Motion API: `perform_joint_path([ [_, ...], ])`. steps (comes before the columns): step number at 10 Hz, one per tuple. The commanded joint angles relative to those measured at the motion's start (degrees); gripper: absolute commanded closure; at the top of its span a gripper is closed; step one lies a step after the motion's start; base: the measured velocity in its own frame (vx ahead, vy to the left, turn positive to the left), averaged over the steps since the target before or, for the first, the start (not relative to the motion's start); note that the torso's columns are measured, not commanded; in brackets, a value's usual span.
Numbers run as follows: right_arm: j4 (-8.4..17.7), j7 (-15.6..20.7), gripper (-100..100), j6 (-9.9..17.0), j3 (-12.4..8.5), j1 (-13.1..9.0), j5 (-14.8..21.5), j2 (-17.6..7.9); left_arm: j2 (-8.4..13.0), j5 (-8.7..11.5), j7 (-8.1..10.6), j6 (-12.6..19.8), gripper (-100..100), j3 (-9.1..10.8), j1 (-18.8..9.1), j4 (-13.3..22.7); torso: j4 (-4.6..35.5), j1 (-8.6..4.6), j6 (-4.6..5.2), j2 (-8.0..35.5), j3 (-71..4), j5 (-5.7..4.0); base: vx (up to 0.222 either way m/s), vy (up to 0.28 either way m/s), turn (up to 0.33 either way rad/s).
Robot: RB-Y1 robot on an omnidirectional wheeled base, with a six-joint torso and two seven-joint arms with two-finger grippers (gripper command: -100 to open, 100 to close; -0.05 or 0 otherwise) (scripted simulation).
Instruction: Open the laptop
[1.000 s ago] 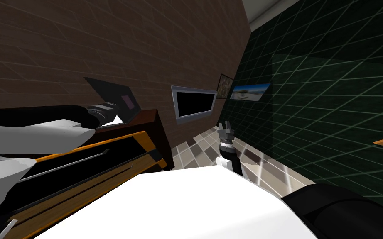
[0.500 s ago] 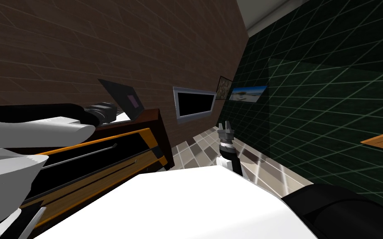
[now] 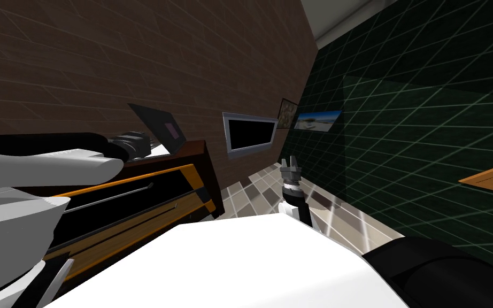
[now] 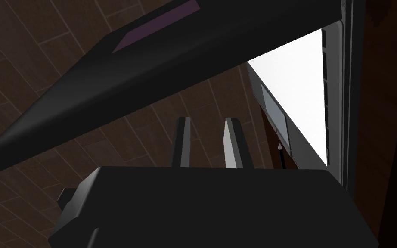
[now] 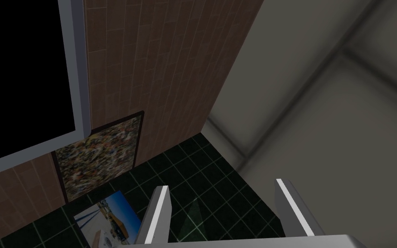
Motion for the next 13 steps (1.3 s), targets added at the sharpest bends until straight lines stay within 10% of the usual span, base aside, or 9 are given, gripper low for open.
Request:
perform_joint_path([
  [1, 0.0, 0.0, 0, 0.0, 0.0, 0.0, 0.0, 0.0, 1.8, -0.6, -1.32, 2.3, -100, -0.49, 1.4, -2.9, 0.0, 0.0, 0.01, -0.1, -0.1, 0.01, 0.085, 0.003, 0.006],
  [9, 0.0, 0.0, 0, 0.0, 0.0, 0.0, 0.0, 0.0, 6.0, -1.2, -4.04, 7.3, -100, -0.67, 4.6, -8.9, 0.0, -0.04, 0.05, 0.1, 0.0, 0.01, 0.051, 0.001, 0.005],
  [10, 0.0, 0.0, 0, 0.0, 0.0, 0.0, 0.0, 0.0, 6.0, -1.2, -4.04, 7.2, 100, -0.67, 4.6, -8.9, 0.0, -0.01, 0.02, 0.2, 0.1, 0.01, 0.006, 0.0, -0.02],
  [13, 0.0, 0.0, 0, 0.0, 0.0, 0.0, 0.0, 0.0, 2.4, -1.0, -1.46, 3.5, 100, -0.07, 2.1, -4.4, 0.0, 0.56, -0.23, 0.4, 0.2, 0.37, -0.055, -0.012, -0.012],
])
